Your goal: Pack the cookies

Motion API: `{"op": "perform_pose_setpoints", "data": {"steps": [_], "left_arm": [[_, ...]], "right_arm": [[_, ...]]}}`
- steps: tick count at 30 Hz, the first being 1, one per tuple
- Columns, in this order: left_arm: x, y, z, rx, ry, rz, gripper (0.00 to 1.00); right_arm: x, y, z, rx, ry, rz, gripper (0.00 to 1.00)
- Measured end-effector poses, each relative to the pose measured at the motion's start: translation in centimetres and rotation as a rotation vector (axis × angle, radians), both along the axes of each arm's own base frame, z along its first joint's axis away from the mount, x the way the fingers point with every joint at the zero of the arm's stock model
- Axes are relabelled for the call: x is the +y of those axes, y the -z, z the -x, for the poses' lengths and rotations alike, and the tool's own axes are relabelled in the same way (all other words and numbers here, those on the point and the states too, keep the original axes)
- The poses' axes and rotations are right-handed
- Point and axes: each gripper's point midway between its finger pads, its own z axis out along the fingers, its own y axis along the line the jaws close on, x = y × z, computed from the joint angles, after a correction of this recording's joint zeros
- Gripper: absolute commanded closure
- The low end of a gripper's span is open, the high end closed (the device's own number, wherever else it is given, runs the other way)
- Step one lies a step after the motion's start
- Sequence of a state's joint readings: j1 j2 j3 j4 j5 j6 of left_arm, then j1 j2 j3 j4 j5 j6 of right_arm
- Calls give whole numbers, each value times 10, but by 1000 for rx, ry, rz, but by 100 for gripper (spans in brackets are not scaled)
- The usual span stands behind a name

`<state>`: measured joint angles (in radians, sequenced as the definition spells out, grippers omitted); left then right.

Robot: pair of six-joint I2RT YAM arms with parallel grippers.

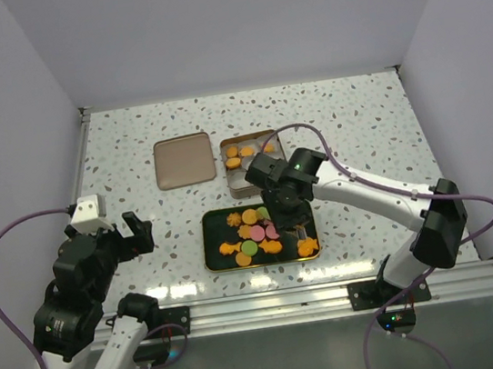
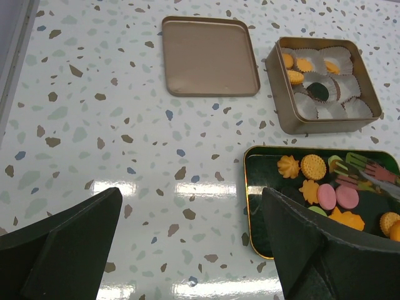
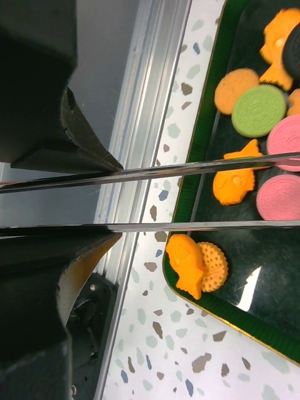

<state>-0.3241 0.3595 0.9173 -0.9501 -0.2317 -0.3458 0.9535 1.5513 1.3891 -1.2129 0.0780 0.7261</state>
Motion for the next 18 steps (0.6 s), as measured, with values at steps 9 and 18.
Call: {"op": "perform_pose_setpoints", "data": {"steps": [9, 18], "left_arm": [[0, 0, 0, 0, 0, 0, 0], [0, 0, 0, 0, 0, 0, 0]], "right_arm": [[-1, -71, -52, -151, 87, -106, 70], [-17, -82, -110, -197, 134, -63, 71]]}}
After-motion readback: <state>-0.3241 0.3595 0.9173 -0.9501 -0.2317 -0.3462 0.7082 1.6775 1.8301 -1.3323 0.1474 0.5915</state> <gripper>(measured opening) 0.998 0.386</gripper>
